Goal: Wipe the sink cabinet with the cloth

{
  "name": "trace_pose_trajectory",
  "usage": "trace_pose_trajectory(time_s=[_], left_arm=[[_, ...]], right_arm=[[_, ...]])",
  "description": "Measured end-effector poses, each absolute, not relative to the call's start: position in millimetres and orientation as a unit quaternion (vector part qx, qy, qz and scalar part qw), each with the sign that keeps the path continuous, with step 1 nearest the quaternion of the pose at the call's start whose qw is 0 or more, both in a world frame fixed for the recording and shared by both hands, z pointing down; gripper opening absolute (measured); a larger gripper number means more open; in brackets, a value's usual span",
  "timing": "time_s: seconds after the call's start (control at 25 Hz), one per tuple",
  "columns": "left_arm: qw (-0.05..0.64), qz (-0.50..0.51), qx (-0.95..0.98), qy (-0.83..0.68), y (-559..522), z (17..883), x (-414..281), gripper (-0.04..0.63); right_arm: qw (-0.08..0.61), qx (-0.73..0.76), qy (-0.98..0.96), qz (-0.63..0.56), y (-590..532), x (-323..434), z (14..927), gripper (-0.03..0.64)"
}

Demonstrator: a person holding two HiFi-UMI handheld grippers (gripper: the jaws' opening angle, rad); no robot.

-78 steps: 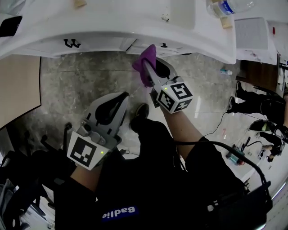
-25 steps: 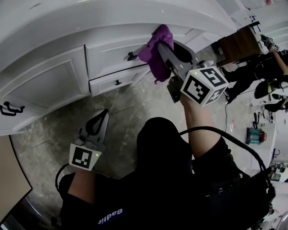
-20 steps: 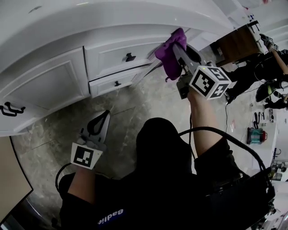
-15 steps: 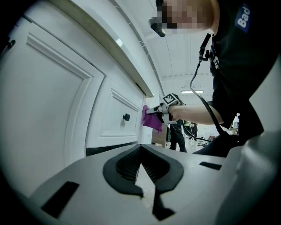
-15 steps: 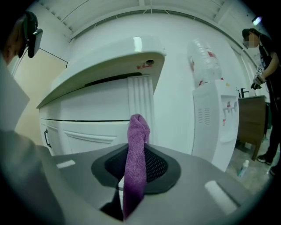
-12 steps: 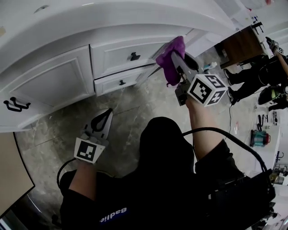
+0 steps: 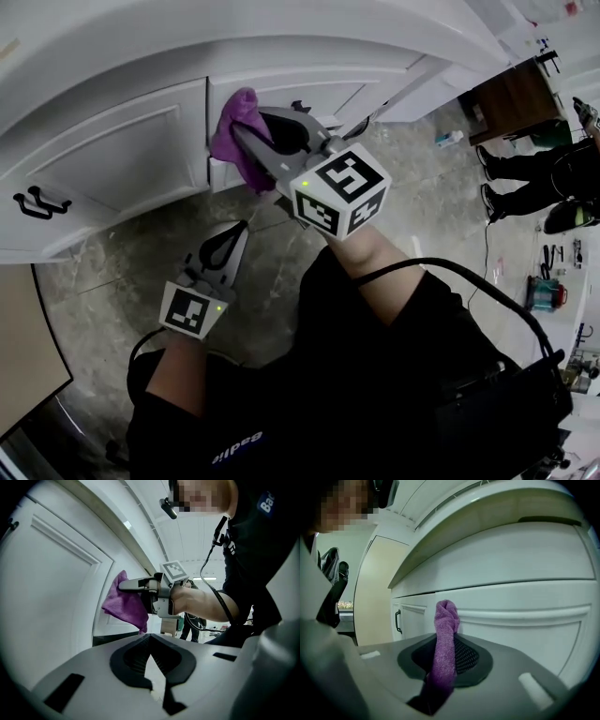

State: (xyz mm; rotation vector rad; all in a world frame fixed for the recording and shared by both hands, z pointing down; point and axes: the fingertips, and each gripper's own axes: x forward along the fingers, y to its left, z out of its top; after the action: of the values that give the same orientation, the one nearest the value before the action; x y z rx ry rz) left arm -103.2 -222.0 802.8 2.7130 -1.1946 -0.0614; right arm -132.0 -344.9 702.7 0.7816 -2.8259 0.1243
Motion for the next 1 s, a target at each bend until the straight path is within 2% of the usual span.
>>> trace_pose_trajectory(time_s=[0.36,0.6,0.72,0.84,1.0], left_arm=[[0.082,-0.023,0.915,-0.393,-223,796,-99,-0.009],[0.083,0.0,0.915,-0.396,-221,810,-101,-0.009],[0.083,0.001,0.914,-0.398,-220,810,-103,-0.009],[0.083,0.003,0.915,-0.396,-219,811,-104,-0.009],[0.086,-0.002,0.916,-0.393,-220,811,-103,-0.009]], right_arm=[[0.095,0.392,-0.913,0.066,-375,-12,715,0.072],[0.12,0.465,-0.877,0.008,-409,70,721,0.072],[0.115,0.495,-0.861,0.016,-423,96,722,0.072],[0.109,0.491,-0.863,0.037,-415,89,727,0.072],[0.101,0.386,-0.917,0.019,-370,2,720,0.072]])
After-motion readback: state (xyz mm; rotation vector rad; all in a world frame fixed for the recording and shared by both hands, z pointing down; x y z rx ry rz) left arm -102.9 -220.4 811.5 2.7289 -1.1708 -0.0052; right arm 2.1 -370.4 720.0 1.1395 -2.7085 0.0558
